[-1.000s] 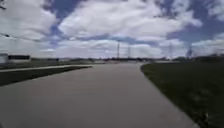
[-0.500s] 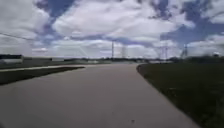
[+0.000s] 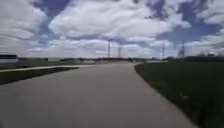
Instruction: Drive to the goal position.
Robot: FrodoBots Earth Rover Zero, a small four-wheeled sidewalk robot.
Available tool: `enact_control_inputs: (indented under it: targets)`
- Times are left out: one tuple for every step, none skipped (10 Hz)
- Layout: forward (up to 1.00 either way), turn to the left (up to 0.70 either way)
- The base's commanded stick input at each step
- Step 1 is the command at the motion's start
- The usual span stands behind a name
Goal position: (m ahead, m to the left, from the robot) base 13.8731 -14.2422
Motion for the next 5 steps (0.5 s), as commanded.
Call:
enact_control_inputs:
  targets:
    - [1.0,0.0]
    - [1.0,0.0]
    - [1.0,0.0]
    - [1.0,0.0]
    - [1.0,0.0]
